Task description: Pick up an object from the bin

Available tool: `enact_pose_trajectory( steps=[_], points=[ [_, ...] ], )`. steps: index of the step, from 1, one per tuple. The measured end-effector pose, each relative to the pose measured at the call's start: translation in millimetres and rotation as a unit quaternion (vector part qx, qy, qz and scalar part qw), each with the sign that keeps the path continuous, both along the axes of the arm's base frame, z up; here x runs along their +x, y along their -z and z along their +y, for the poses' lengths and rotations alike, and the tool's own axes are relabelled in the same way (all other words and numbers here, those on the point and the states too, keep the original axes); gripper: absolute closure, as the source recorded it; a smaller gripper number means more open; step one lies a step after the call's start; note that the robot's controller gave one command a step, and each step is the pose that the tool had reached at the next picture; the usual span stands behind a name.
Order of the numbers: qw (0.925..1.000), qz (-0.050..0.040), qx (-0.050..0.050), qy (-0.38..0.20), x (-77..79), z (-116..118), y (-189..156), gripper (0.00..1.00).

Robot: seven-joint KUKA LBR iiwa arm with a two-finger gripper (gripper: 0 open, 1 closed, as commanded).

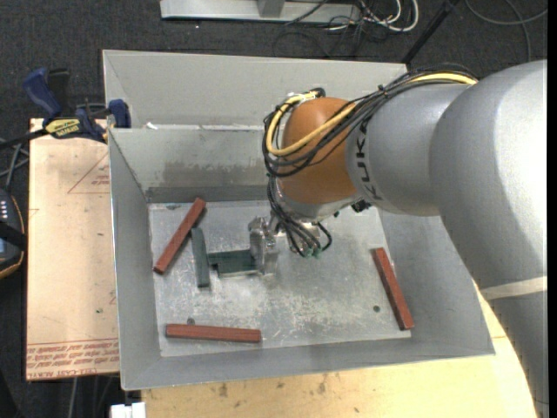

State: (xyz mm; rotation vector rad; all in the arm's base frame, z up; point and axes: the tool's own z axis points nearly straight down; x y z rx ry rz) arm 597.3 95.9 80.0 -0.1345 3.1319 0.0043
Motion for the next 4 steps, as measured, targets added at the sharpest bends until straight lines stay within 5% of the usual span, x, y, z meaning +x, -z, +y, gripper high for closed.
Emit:
enact_pose_trajectory(
  steps=[1, 2, 3, 4],
  points=[
    [1.0, 0.0004, 0.0, 0.0, -0.9, 0, 2, 0.0],
    [1.0, 0.0, 0.0, 0.0, 0.2, 0, -1, 1.0],
    [1.0, -0.0001, 0.0, 0.0, 0.2, 0, -1, 1.0],
    [1.0, 0.005, -0.001, -0.005, -5.6, -2, -44, 1.0]
  ],
)
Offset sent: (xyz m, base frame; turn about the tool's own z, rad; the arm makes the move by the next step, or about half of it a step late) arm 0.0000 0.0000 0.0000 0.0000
